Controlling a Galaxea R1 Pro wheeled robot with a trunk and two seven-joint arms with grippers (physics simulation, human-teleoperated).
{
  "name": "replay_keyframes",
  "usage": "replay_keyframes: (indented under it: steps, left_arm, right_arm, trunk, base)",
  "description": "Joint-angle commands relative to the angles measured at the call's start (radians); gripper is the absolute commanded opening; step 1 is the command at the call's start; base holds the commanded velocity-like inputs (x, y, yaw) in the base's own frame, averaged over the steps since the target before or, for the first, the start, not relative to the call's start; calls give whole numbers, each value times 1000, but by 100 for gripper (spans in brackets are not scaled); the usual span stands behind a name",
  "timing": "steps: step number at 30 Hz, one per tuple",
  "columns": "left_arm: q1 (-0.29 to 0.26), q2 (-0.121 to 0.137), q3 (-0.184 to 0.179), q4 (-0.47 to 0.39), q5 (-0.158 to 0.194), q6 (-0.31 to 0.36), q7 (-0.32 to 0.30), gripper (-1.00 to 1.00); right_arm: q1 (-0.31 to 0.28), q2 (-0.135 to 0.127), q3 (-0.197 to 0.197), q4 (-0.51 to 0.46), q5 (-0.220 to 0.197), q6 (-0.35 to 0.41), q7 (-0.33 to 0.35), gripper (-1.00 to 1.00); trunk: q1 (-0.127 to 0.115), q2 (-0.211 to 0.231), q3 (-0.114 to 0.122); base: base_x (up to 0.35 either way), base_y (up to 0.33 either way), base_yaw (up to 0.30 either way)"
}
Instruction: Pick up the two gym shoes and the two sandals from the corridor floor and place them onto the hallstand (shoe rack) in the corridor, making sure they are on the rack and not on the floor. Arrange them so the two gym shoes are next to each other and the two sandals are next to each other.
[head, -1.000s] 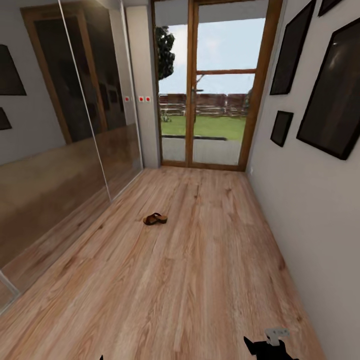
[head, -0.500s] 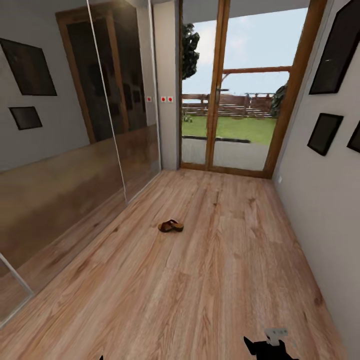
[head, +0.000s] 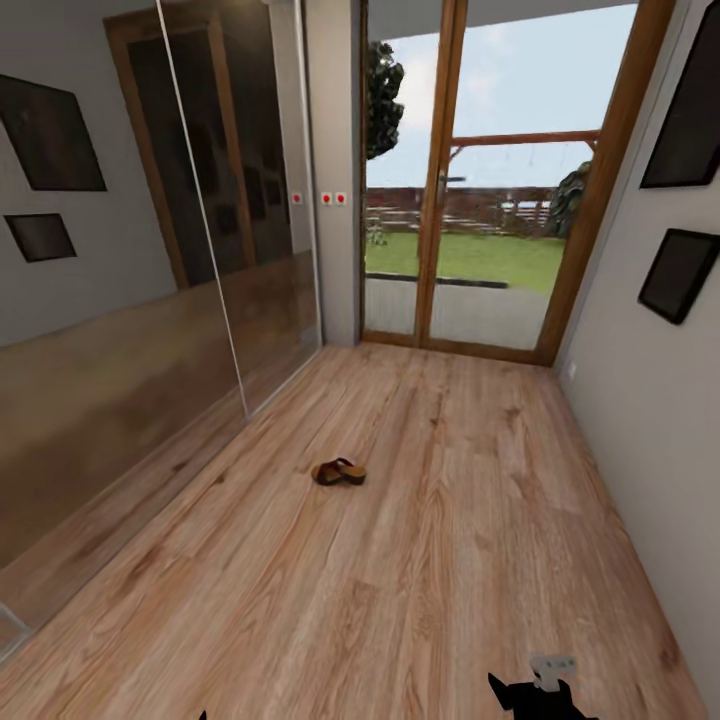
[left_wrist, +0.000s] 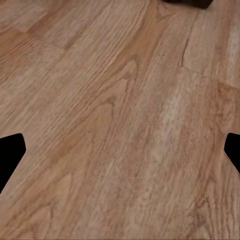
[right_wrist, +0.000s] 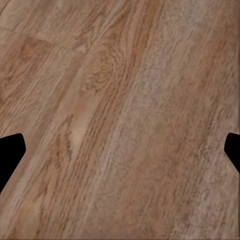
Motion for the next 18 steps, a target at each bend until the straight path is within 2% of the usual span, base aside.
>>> replay_keyframes:
  steps: [1, 13, 18]
  left_arm:
    - [-1, 0, 6, 1, 5, 0, -10, 100]
    - [-1, 0, 6, 1, 5, 0, -10, 100]
    - [-1, 0, 6, 1, 5, 0, -11, 100]
  right_arm:
    - [-1, 0, -2, 1, -8, -1, 8, 100]
    - [-1, 0, -2, 0, -8, -1, 8, 100]
    - [-1, 1, -2, 0, -9, -1, 8, 100]
  trunk:
    - [0, 0, -1]
    - [0, 0, -1]
    - [0, 0, -1]
  base:
    - [338, -72, 1]
    - [338, -72, 0]
    - [338, -72, 115]
